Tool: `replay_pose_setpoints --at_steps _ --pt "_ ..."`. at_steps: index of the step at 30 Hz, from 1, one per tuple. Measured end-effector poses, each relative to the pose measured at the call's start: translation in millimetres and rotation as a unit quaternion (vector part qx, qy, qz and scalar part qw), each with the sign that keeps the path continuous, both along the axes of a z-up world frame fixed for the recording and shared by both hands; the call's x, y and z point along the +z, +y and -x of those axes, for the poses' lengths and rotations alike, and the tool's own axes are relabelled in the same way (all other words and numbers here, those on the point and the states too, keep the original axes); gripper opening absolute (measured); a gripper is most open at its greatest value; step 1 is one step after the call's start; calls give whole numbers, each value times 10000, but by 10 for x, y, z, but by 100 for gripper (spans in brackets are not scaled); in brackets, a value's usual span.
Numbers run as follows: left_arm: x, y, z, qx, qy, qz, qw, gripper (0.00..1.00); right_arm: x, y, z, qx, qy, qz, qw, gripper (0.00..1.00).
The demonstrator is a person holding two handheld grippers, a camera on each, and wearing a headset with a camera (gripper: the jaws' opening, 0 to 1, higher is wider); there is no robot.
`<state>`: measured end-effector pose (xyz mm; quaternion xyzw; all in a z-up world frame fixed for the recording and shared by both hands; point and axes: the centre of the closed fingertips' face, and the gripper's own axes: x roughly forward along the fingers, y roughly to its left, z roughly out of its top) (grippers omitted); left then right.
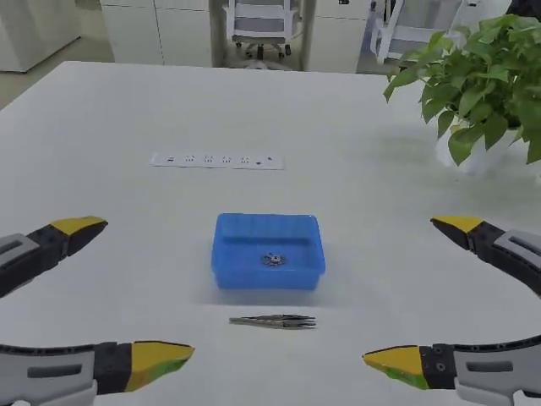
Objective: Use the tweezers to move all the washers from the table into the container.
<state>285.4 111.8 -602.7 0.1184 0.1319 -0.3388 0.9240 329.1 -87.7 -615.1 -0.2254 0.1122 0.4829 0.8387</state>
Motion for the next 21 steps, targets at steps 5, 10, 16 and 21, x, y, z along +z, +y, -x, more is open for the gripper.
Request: replay_pose_setpoints --at_steps 5,10,16,21 --pt "5 17 19 57 3 -156 9999 100 56 -19 36 -75 -10 -98 9999 100" --pt "19 7 29 52 6 -158 9999 100 61 -15 51 -49 -18 -70 10000 100" --pt "2 -1 40 51 51 -166 9998 100 62 -24 54 -79 0 -52 10000 100" --pt "-14 10 57 40 87 -212 9997 100 39 -32 57 -64 30 17 10000 100"
